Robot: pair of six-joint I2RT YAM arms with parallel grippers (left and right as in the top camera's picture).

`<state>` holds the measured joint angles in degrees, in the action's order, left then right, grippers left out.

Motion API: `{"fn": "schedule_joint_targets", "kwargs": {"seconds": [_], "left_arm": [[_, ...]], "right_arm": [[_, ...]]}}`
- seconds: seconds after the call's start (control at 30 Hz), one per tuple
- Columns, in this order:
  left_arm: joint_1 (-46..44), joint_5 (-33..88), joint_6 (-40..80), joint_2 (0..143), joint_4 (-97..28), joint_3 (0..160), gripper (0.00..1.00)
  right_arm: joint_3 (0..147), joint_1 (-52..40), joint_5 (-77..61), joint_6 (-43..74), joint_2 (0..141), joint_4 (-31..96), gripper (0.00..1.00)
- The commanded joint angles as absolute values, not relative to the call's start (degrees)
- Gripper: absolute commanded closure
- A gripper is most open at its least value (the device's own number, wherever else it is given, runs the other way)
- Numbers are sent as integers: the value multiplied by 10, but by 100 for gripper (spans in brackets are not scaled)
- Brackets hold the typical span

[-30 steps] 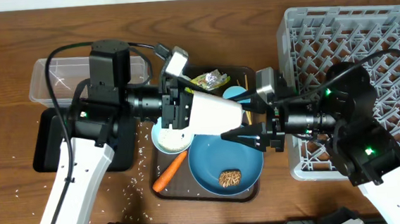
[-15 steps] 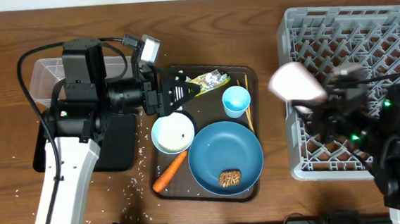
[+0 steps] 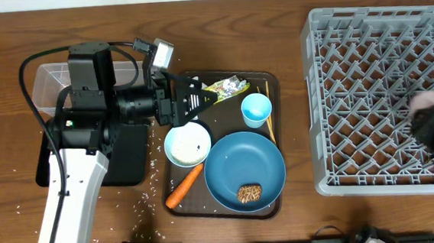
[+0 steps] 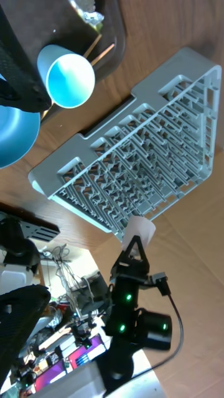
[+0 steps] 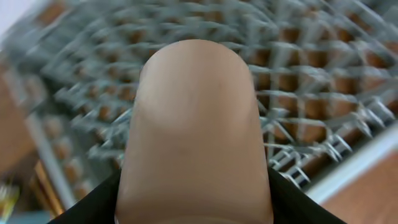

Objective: Sort waste into correct bins and load items into the dishwasher rack
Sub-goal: 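Carry the pink cup with right gripper and place it in the rack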

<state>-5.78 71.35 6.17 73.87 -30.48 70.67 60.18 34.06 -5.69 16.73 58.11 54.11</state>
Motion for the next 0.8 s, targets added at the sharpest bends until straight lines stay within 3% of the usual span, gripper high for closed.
{"fn": "schedule_joint_targets", "kwargs": {"seconds": [0.0,0.4,0.43,0.53,0.77], "left_arm": [[-56,711,65,737,-309,715,11],[-56,711,65,737,-310,715,11],[-56,711,65,737,-311,715,11],[-56,711,65,737,-312,715,11],[-67,613,64,737,-336,715,11]], "right_arm": [[610,387,-59,236,617,540,46],[610,457,-122,253,754,538,45],[610,457,-123,253,762,536,43],[611,458,-132,255,780,531,20],[676,455,-312,228,770,554,8]]}}
